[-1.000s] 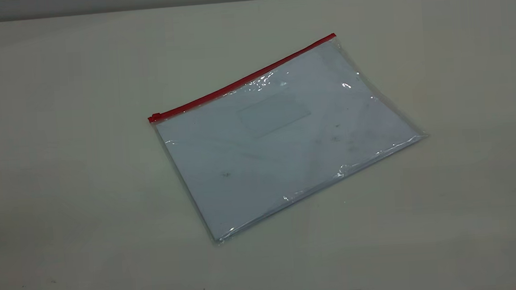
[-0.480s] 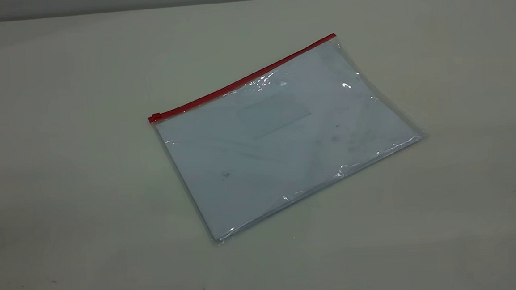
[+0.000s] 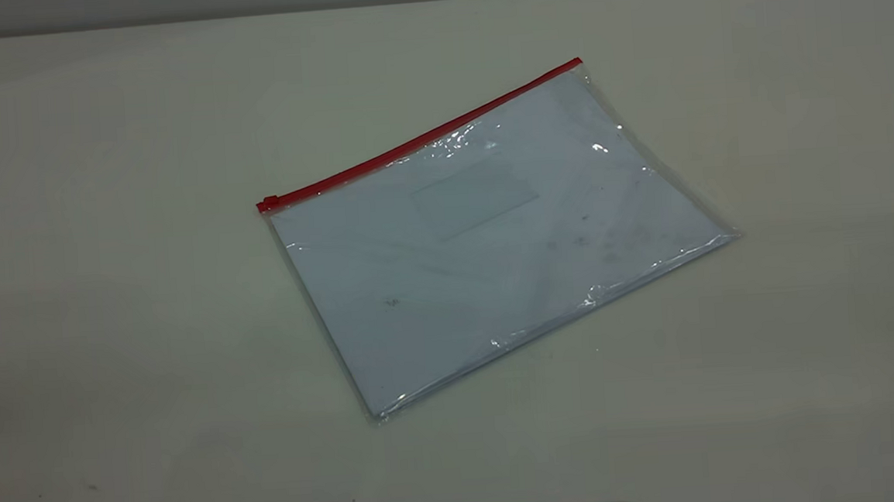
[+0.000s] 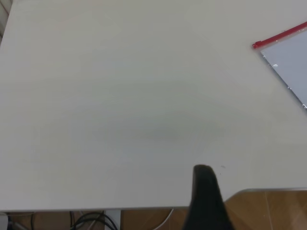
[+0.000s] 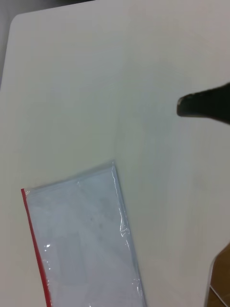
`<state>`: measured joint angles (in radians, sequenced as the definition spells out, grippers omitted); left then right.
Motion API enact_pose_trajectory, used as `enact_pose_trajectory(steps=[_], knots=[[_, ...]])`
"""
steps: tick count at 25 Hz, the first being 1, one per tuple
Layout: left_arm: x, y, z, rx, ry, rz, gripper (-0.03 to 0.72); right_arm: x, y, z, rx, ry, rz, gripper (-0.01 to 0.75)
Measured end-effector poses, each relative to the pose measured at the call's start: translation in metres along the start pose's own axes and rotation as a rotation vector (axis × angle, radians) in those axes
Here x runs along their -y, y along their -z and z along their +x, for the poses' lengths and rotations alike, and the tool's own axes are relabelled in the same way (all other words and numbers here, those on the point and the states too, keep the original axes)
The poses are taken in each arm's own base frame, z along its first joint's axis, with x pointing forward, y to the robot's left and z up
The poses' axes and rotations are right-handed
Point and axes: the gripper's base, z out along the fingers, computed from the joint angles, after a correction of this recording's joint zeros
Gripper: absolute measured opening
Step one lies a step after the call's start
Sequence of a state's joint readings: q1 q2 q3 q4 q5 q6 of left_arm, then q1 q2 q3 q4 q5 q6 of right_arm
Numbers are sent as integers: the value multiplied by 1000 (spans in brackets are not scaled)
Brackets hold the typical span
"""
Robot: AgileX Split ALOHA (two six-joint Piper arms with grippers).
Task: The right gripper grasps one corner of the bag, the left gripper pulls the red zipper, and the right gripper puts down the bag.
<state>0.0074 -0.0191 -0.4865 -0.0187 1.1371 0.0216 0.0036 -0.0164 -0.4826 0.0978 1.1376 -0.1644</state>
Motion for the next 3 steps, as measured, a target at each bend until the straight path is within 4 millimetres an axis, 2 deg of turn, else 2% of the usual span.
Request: enact_pose_trajectory(steps=[3], knots=[[0, 0, 0, 0, 0, 0, 590, 0, 0, 0, 0, 0, 0, 574]])
